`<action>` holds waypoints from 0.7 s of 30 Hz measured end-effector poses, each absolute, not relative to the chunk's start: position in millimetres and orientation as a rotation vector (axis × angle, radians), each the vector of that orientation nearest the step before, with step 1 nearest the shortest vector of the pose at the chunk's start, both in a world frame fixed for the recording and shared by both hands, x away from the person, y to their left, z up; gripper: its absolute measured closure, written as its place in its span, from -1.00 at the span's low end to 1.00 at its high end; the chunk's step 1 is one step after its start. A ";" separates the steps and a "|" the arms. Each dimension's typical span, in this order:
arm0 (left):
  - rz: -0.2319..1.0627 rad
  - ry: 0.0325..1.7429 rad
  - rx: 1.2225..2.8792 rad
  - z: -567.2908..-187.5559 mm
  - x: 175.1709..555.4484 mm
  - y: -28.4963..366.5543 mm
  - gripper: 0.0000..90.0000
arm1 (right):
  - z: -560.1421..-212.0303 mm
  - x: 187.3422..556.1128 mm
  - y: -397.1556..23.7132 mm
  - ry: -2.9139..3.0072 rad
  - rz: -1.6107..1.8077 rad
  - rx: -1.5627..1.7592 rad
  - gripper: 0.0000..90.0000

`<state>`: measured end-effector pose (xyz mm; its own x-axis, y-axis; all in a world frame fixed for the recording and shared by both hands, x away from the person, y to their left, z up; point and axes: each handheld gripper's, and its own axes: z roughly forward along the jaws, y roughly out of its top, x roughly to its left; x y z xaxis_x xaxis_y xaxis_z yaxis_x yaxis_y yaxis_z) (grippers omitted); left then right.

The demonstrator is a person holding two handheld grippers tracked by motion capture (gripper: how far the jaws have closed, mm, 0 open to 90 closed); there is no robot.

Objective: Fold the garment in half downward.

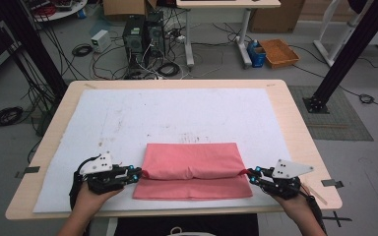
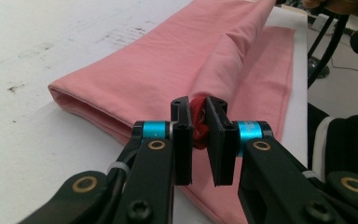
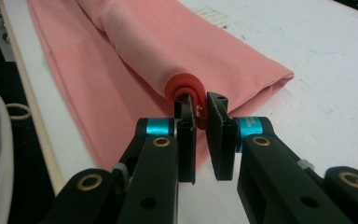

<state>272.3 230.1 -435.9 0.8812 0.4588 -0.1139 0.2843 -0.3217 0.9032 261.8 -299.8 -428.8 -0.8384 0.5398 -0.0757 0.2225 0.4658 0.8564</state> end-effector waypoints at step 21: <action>0.158 0.673 2.010 -448.1 273.6 210.7 -0.01 | -441.1 256.5 -293.2 2.476 1.290 0.733 0.19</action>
